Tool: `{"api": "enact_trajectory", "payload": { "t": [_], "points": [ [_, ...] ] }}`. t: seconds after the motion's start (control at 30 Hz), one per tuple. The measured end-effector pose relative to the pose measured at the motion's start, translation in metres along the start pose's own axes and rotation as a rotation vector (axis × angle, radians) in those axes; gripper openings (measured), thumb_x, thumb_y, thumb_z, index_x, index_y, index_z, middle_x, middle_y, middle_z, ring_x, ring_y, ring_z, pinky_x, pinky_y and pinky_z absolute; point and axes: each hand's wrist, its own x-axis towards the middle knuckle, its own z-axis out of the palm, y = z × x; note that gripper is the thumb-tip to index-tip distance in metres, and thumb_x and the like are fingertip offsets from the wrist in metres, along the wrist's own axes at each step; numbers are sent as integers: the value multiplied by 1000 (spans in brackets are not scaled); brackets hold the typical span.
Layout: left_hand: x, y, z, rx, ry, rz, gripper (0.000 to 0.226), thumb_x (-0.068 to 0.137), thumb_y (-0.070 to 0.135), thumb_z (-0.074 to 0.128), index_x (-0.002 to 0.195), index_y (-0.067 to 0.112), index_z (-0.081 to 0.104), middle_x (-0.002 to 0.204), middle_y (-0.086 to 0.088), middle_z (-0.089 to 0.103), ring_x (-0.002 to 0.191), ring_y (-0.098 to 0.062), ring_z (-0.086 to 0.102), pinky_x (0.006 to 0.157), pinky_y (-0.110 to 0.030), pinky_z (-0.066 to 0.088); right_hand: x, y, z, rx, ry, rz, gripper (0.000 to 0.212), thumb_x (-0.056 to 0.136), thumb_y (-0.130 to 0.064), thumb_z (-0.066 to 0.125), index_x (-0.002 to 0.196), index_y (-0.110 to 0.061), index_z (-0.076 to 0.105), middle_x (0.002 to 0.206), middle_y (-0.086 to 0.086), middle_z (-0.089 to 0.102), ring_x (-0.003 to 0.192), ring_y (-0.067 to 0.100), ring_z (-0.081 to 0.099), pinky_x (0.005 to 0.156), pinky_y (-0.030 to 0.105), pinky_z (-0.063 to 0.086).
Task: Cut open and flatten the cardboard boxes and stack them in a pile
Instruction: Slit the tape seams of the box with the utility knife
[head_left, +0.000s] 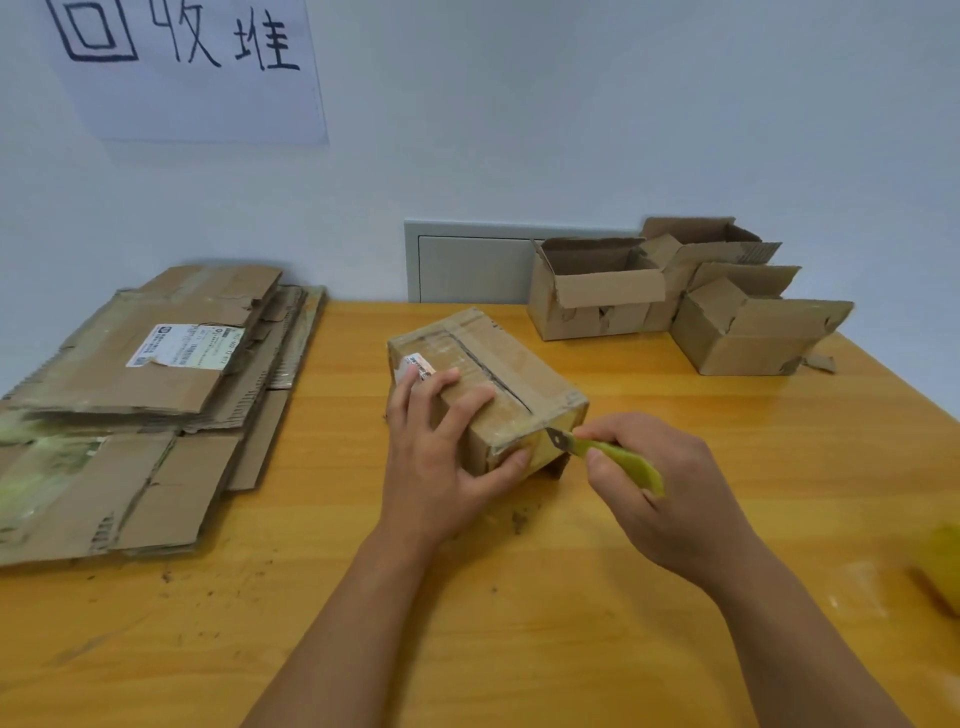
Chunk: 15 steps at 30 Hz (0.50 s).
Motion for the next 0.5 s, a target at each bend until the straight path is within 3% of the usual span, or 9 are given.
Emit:
{"api": "enact_trajectory", "payload": {
  "t": [0.07, 0.13, 0.2, 0.27, 0.33, 0.43, 0.5],
  "points": [
    [0, 1, -1, 2, 3, 0, 61, 72, 66, 66, 123, 33, 57, 140, -5, 43, 145, -34, 17, 118, -49, 20, -5, 0, -4, 74, 84, 20, 27, 90, -27, 48, 100, -15, 70, 79, -26, 57, 75, -10, 56, 65, 2, 37],
    [1, 3, -3, 19, 16, 3, 60, 70, 66, 66, 120, 35, 56, 138, -6, 44, 144, -33, 19, 117, -47, 19, -6, 1, -1, 184, 211, 49, 26, 95, -27, 47, 115, -25, 64, 75, -16, 64, 68, 0, 61, 58, 12, 44],
    [1, 6, -6, 71, 37, 43, 60, 69, 66, 66, 117, 32, 56, 135, -8, 47, 142, -32, 22, 115, -48, 20, -1, 4, 8, 260, 266, 93, 36, 101, -33, 45, 136, -33, 50, 90, -13, 71, 66, 3, 62, 59, 16, 49],
    [1, 10, -8, 134, 33, 119, 62, 70, 67, 65, 113, 23, 59, 134, -7, 51, 142, -31, 27, 114, -49, 23, 6, 8, 22, 256, 223, 105, 40, 103, -44, 42, 142, -36, 43, 109, -10, 72, 81, -7, 63, 73, 16, 52],
    [2, 15, -13, 179, -17, 180, 66, 72, 70, 63, 110, 16, 61, 134, -4, 55, 140, -26, 36, 115, -44, 23, 10, 13, 36, 223, 169, 110, 38, 103, -44, 42, 139, -36, 46, 118, -6, 69, 109, 2, 63, 89, 32, 54],
    [8, 23, -28, 243, -155, 186, 73, 74, 82, 51, 110, 20, 61, 129, 6, 59, 125, -17, 51, 109, -35, 23, 9, 22, 50, 254, 190, 117, 36, 103, -42, 42, 138, -35, 48, 117, -8, 69, 114, 8, 62, 92, 37, 53],
    [18, 29, -40, 321, -276, 192, 77, 74, 88, 41, 113, 25, 59, 128, 10, 56, 118, -14, 50, 103, -33, 25, 7, 26, 55, 288, 231, 102, 37, 104, -42, 42, 139, -31, 48, 118, -9, 69, 113, 9, 63, 92, 35, 53]
  ]
}}
